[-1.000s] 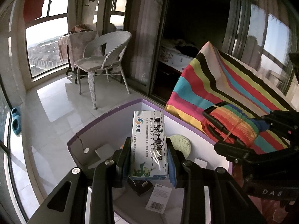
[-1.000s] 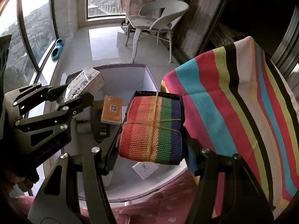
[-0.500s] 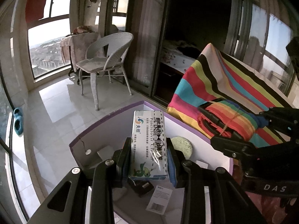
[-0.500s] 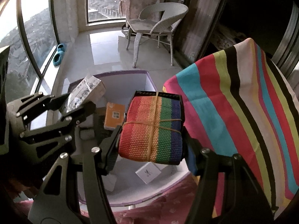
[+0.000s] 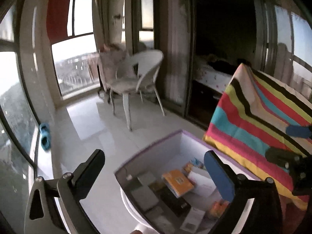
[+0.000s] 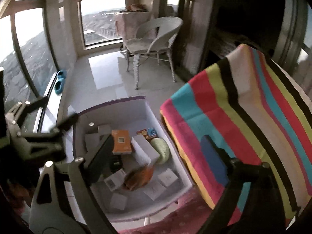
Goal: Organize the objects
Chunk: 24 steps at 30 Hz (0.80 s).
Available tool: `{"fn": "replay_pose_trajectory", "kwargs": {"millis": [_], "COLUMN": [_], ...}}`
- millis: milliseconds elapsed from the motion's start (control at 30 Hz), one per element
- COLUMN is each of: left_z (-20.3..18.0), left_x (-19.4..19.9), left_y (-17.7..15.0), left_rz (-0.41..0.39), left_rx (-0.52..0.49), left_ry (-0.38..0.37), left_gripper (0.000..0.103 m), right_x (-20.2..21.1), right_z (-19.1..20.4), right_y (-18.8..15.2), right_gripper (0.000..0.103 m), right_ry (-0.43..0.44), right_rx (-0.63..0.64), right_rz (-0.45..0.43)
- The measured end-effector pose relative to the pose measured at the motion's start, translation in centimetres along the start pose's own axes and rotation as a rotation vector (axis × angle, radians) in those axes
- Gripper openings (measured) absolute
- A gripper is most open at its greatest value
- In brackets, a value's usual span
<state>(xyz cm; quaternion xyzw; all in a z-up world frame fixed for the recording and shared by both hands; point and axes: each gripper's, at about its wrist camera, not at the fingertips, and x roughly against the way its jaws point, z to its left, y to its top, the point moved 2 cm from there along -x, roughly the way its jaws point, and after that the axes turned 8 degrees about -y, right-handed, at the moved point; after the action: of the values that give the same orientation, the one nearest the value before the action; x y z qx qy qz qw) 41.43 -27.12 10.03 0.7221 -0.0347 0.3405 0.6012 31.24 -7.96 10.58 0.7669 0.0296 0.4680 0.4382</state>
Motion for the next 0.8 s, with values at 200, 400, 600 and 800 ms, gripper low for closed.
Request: {"fn": "replay_pose_trajectory", "kwargs": {"millis": [200,400,600,800], "left_z": [-1.7,-2.6,-3.1,-2.7], "left_x": [1.9,-0.2,-2.2,-2.9], "left_y": [1.0,-0.8,-2.3,-2.9], "left_rz": [0.005,0.238,0.362,0.395], "left_rx": [-0.085,-0.008,0.028,0.062], "left_ry": [0.107,-0.070,-0.118,-0.125], "left_gripper": [0.103,0.103,0.103,0.103], "right_x": [0.1,0.1,0.0,0.1], "right_z": [-1.1,-1.0,0.3,1.3], "right_y": [-2.2,-4.9,-6.4,-6.6], "right_gripper": [0.097,0.097,0.097,0.097], "right_ry": [-0.058,-0.122,-0.140,-0.125], "right_rx": [0.001,0.054,0.116,0.113], "right_rz": [0.140,0.232,0.269,0.263]}}
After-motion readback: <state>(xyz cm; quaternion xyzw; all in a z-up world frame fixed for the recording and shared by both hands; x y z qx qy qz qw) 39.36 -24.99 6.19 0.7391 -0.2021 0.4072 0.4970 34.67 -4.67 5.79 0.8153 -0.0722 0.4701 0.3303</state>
